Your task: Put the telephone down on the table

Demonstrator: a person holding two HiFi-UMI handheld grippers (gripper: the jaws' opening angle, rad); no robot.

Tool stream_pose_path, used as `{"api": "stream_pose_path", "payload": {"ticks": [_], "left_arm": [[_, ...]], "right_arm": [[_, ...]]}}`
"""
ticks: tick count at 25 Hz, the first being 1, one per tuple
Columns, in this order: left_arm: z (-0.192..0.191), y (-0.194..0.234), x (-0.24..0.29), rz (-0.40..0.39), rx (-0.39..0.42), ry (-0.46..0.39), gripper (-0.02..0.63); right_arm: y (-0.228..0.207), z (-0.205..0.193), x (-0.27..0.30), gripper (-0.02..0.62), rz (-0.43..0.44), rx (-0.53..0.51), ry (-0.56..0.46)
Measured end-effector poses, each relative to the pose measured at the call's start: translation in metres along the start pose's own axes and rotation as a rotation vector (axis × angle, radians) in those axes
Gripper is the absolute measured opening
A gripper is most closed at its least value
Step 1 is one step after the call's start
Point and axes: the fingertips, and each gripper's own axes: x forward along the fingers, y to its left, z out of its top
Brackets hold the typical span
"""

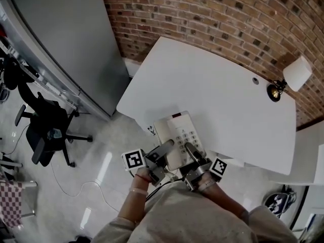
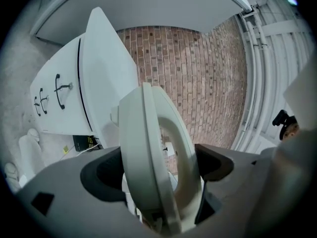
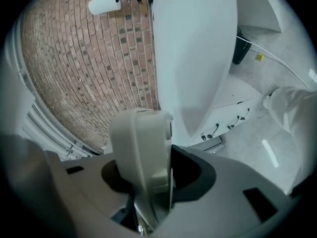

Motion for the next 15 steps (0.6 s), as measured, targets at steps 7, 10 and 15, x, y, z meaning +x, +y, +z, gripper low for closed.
{"api": "stream_pose_path", "payload": {"ticks": [7, 10, 15], "left_arm": [[0.058, 0.004, 0.023, 0.017, 0.002, -0.051, 0.437], [0.080, 0.005, 0.038, 0.017, 0.001, -0.077, 0.437], [0.104, 0.016, 0.051, 0.049, -0.004, -0.098, 0.437]], "right_arm": [[0.012, 0.024, 0.062, 0.167, -0.023, -0.010, 0.067], [0.016, 0.037, 0.085, 0.167, -0.026, 0.002, 0.081], [0.017, 0.053, 0.110, 0.167, -0.047, 0.010, 0.097]]}}
